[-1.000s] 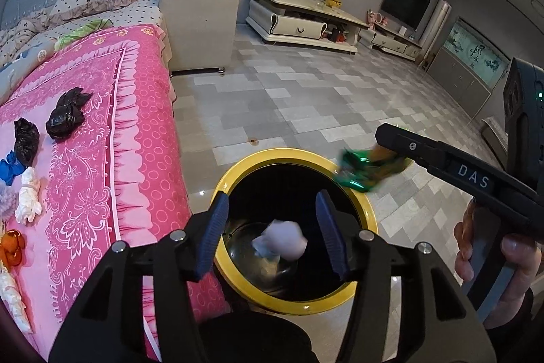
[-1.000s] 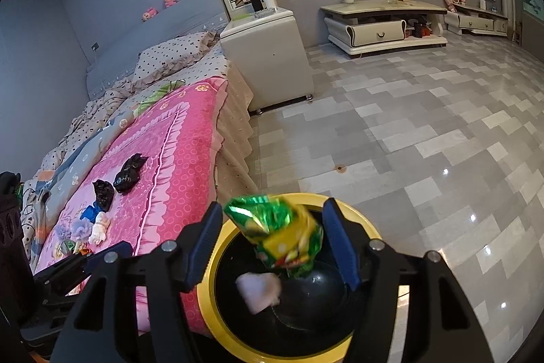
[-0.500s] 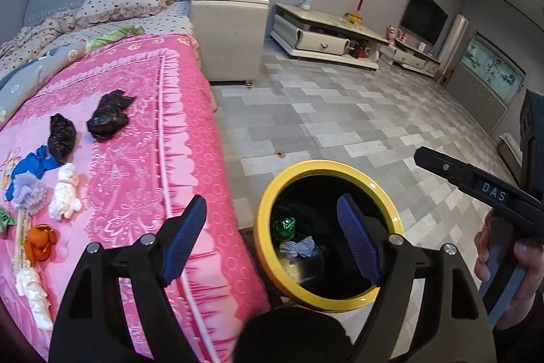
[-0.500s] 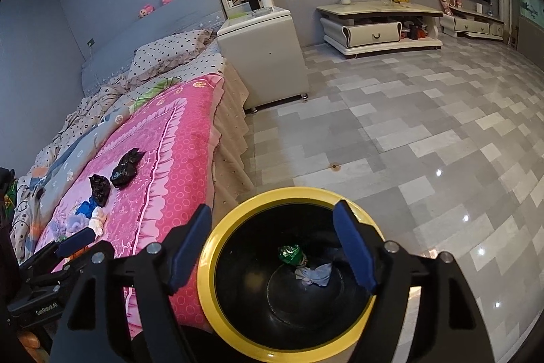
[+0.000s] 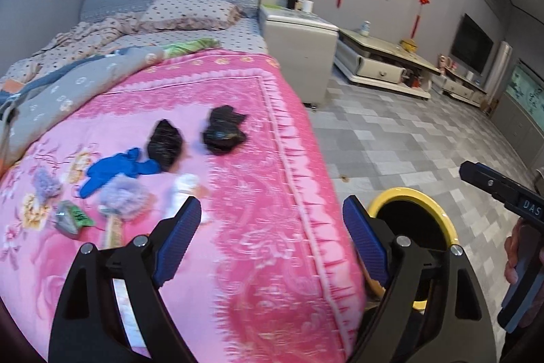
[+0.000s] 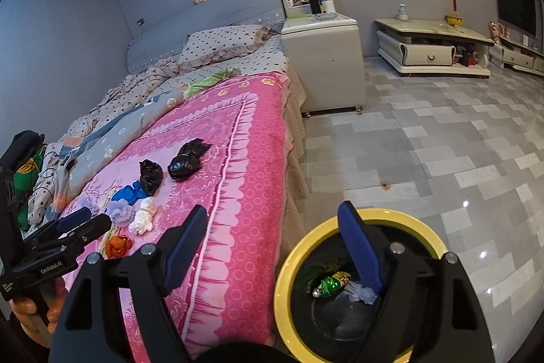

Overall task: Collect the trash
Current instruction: 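Move both tools back over the bed toward the remaining trash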

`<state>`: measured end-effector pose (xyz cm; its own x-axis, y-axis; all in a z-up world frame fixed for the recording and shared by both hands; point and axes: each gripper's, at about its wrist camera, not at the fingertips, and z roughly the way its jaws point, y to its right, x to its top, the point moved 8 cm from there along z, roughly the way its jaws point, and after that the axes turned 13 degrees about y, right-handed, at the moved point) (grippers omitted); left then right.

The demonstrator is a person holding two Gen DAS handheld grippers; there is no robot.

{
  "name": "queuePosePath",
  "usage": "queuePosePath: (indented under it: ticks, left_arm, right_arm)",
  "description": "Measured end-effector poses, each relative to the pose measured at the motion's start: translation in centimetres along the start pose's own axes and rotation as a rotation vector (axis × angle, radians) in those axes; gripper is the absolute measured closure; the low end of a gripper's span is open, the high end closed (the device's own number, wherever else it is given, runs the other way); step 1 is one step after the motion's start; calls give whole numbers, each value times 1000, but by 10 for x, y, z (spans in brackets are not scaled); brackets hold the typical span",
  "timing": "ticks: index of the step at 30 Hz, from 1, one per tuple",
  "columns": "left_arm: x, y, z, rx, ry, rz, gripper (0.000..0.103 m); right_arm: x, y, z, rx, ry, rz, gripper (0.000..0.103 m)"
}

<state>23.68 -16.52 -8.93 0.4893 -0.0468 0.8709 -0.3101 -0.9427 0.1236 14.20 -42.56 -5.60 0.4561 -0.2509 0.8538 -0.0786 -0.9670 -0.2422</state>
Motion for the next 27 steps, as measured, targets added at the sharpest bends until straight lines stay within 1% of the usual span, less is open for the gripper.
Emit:
queuePosePath:
  ticks: [8,15,18,23,27]
  left_arm:
    - [5,-101,-12,153,9,-20,22]
    - [-1,-187,-18,268,-2,-38,21]
    - [-2,-224,-16,314,-10,-54,21]
    - [-3,-276,-10,380,-9,-69,21]
    - [-8,-315,2,429,-16,-83,21]
  right_arm:
    - [3,-65,39,84,-37,-67,28]
    - [-5,-111,87,135,-105,-106,27]
    - [-10,-126,109,140,-123,-133,24]
    - [-20,-142,149,137,-165,-157,24]
    - [-23,-153,181,131,-174,-177,24]
